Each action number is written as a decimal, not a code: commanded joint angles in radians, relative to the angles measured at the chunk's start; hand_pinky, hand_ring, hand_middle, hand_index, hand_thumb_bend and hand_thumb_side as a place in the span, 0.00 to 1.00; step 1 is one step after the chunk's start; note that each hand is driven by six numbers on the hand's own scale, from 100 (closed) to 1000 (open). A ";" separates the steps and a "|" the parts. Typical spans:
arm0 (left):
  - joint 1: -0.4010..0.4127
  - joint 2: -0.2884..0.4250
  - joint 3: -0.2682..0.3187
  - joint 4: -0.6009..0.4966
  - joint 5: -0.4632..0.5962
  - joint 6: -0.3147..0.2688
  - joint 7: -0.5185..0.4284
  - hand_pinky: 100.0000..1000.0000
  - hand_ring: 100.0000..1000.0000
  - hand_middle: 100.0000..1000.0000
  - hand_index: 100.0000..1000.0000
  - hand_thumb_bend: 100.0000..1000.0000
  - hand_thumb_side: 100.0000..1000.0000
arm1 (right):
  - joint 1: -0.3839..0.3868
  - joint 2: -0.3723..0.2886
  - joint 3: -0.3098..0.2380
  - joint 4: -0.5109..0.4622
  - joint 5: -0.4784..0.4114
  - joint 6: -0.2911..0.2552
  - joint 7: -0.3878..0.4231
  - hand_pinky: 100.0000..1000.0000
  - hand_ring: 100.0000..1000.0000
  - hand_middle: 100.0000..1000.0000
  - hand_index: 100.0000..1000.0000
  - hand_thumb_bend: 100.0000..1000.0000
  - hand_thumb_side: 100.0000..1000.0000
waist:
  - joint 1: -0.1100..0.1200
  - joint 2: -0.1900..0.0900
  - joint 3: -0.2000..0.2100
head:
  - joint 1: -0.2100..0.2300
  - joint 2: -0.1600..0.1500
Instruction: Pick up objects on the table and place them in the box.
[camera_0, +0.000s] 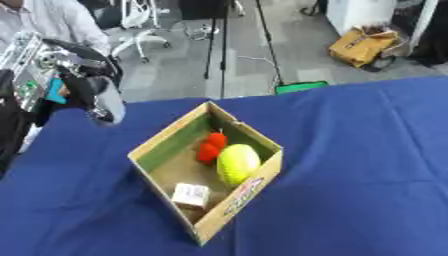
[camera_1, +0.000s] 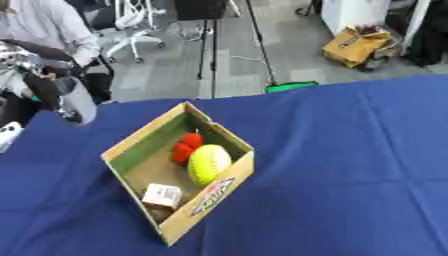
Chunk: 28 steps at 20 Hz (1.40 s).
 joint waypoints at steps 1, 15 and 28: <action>-0.036 0.030 -0.015 -0.049 0.022 -0.026 -0.012 0.00 0.21 0.34 0.44 0.27 0.12 | -0.011 -0.007 0.001 -0.017 0.000 -0.005 0.000 0.79 0.66 0.53 0.57 0.00 0.64 | -0.003 -0.020 0.001 | 0.000 0.008; -0.067 -0.038 -0.067 -0.142 0.075 -0.047 -0.012 0.00 0.20 0.34 0.44 0.26 0.12 | -0.019 0.003 0.011 -0.017 -0.006 -0.012 0.000 0.80 0.66 0.53 0.57 0.00 0.64 | 0.001 -0.023 -0.011 | 0.005 0.011; -0.055 -0.122 -0.107 -0.103 0.017 -0.083 -0.012 0.00 0.21 0.34 0.44 0.28 0.13 | -0.030 0.007 0.015 -0.017 -0.010 -0.019 0.000 0.80 0.66 0.53 0.57 0.00 0.64 | 0.003 -0.013 -0.031 | -0.006 0.003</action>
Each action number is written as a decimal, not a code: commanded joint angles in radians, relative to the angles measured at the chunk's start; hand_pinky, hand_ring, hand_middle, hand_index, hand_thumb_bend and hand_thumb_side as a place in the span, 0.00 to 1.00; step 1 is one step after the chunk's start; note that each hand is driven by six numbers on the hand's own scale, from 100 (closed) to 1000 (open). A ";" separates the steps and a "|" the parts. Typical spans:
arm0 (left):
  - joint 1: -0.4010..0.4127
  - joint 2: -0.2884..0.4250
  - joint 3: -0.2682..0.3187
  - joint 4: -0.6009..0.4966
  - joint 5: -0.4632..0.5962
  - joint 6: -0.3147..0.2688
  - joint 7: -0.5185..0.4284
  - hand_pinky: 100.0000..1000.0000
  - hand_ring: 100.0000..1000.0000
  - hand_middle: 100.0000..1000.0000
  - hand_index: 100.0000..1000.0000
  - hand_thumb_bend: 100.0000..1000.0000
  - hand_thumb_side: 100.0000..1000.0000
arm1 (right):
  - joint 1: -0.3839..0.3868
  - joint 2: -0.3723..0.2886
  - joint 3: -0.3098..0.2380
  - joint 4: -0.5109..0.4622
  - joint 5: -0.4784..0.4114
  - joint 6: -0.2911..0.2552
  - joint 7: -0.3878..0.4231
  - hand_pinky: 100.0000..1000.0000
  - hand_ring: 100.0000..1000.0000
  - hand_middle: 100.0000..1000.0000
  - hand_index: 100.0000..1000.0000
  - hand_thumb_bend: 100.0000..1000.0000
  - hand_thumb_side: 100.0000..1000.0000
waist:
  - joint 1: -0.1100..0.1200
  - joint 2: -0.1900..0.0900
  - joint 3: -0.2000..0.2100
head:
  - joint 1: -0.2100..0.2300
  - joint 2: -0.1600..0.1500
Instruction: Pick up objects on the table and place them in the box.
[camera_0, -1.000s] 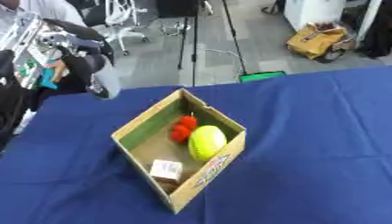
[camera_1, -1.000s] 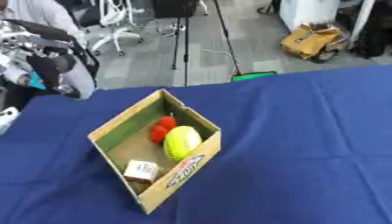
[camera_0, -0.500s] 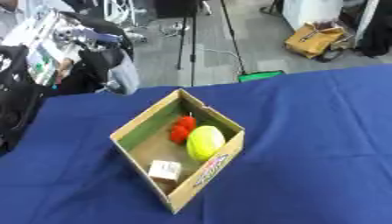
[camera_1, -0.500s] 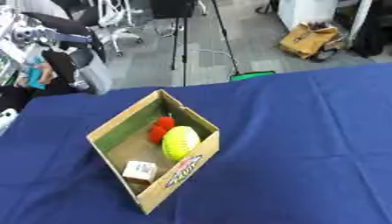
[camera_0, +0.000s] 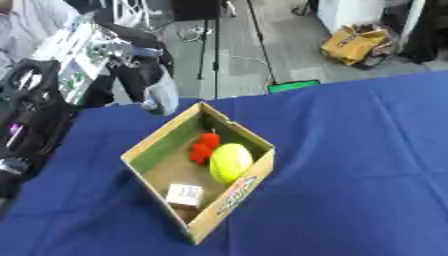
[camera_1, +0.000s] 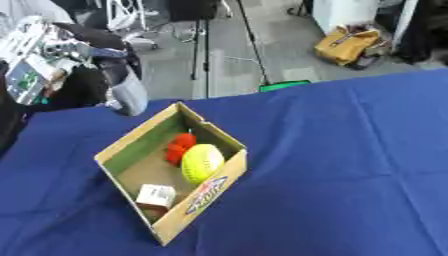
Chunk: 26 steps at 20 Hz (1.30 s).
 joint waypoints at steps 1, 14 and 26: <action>-0.016 0.002 -0.003 0.001 -0.023 -0.052 -0.037 0.00 0.21 0.34 0.44 0.28 0.13 | -0.018 -0.007 0.002 -0.017 -0.004 -0.005 0.001 0.80 0.66 0.53 0.57 0.00 0.64 | -0.005 -0.011 -0.002 | -0.003 -0.002; 0.006 -0.033 -0.021 0.028 -0.092 -0.084 -0.037 0.00 0.22 0.34 0.44 0.31 0.13 | -0.021 -0.006 0.001 -0.017 -0.005 -0.007 0.001 0.80 0.66 0.52 0.57 0.00 0.63 | -0.001 -0.004 -0.009 | -0.003 -0.019; 0.014 -0.062 -0.043 0.077 -0.124 -0.096 -0.037 0.00 0.26 0.37 0.48 0.33 0.18 | -0.024 -0.006 0.001 -0.017 -0.011 -0.010 0.001 0.80 0.66 0.52 0.57 0.00 0.64 | 0.001 0.001 -0.014 | -0.003 -0.023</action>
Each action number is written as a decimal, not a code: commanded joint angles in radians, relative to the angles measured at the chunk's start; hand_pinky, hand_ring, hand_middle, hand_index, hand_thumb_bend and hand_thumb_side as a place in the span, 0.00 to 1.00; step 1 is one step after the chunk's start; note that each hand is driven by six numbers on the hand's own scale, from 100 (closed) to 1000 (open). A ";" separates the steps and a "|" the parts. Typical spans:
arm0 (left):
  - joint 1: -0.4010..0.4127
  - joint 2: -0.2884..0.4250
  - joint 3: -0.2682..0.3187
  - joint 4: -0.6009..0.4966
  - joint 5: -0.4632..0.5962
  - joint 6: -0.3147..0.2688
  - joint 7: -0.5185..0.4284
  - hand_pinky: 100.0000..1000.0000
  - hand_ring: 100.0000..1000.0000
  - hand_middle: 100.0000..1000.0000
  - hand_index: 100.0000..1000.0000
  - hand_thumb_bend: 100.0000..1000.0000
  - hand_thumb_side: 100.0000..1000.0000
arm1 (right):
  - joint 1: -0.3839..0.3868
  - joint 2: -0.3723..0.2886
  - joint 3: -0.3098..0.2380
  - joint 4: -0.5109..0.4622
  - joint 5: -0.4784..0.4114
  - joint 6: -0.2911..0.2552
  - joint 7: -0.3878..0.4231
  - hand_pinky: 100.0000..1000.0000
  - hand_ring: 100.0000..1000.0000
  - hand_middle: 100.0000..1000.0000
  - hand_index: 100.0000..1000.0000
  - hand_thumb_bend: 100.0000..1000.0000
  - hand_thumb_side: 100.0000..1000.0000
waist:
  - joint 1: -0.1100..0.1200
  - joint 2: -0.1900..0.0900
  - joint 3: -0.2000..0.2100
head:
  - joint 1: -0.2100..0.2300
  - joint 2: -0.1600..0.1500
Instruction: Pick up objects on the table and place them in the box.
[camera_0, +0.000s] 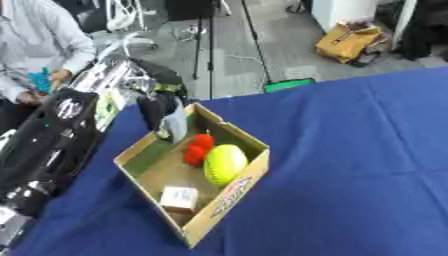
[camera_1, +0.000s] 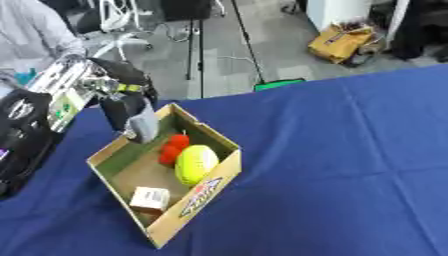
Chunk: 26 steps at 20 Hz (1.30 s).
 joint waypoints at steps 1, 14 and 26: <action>-0.012 0.006 0.001 0.002 -0.005 -0.067 -0.066 0.00 0.26 0.37 0.48 0.33 0.19 | -0.014 -0.013 0.001 -0.017 -0.007 -0.005 0.001 0.80 0.66 0.52 0.57 0.00 0.64 | -0.006 -0.012 -0.001 | -0.003 -0.011; 0.003 -0.028 -0.013 0.067 -0.023 -0.102 -0.066 0.31 0.50 0.56 0.78 0.31 0.38 | -0.018 -0.012 0.000 -0.017 -0.011 -0.009 0.001 0.80 0.66 0.52 0.57 0.00 0.64 | -0.010 -0.006 -0.004 | -0.004 -0.016; 0.002 -0.045 -0.010 0.135 -0.055 -0.178 -0.066 0.97 0.91 0.83 1.00 0.47 0.62 | -0.024 -0.015 0.003 -0.017 -0.010 -0.012 0.001 0.80 0.66 0.52 0.57 0.00 0.64 | -0.012 -0.004 -0.009 | -0.001 -0.019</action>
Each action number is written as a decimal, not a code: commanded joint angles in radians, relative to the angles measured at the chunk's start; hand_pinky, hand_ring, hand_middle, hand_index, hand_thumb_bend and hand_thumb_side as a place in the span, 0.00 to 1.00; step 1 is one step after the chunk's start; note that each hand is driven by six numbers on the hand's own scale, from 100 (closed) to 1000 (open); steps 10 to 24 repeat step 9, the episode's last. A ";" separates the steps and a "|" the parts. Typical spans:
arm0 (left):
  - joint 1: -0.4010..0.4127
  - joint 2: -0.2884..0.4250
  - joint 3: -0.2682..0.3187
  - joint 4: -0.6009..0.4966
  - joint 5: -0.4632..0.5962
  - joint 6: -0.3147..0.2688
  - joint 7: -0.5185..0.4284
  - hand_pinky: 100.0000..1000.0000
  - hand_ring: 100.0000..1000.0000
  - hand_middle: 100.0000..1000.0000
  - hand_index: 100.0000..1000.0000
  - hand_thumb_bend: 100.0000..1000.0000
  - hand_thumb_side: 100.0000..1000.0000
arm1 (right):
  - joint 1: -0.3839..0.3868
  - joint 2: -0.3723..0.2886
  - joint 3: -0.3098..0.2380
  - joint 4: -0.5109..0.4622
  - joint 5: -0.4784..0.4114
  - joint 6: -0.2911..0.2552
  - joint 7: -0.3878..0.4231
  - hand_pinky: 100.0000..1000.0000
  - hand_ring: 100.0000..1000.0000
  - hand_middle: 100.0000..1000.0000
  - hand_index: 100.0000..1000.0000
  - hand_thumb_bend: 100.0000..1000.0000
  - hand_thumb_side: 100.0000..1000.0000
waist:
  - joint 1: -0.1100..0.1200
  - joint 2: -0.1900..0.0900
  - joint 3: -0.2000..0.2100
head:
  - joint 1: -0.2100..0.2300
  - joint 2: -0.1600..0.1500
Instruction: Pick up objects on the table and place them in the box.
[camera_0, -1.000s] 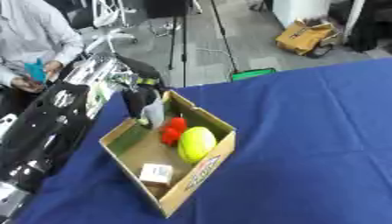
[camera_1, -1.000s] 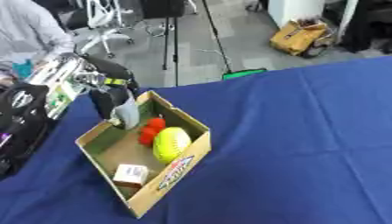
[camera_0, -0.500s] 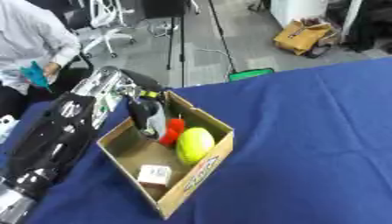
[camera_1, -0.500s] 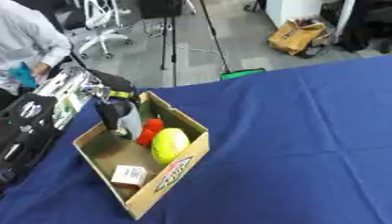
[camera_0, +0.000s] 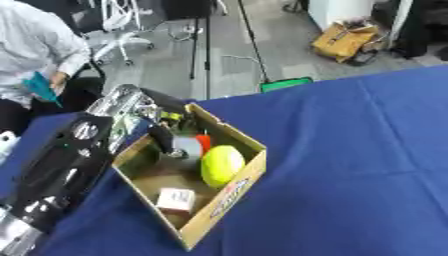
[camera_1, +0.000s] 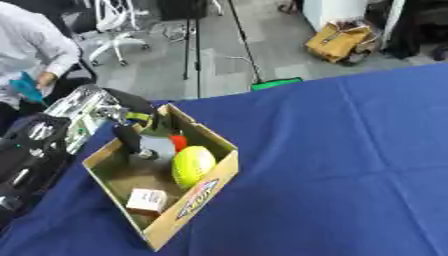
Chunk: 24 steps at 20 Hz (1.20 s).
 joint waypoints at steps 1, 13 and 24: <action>-0.020 0.014 0.011 0.005 -0.011 -0.131 -0.116 1.00 0.96 0.86 1.00 0.47 0.62 | -0.015 -0.015 0.003 -0.017 -0.005 -0.005 0.000 0.80 0.66 0.52 0.57 0.00 0.64 | -0.010 -0.013 0.001 | 0.003 -0.013; -0.024 0.018 0.027 -0.022 0.002 -0.132 -0.116 1.00 1.00 0.97 1.00 0.45 0.63 | -0.014 -0.015 0.004 -0.017 -0.005 -0.005 0.000 0.80 0.67 0.52 0.56 0.00 0.64 | -0.013 -0.017 0.003 | -0.002 -0.011; -0.024 0.018 0.027 -0.022 0.002 -0.132 -0.116 1.00 1.00 0.97 1.00 0.45 0.63 | -0.014 -0.015 0.004 -0.017 -0.005 -0.005 0.000 0.80 0.67 0.52 0.56 0.00 0.64 | -0.013 -0.017 0.003 | -0.002 -0.011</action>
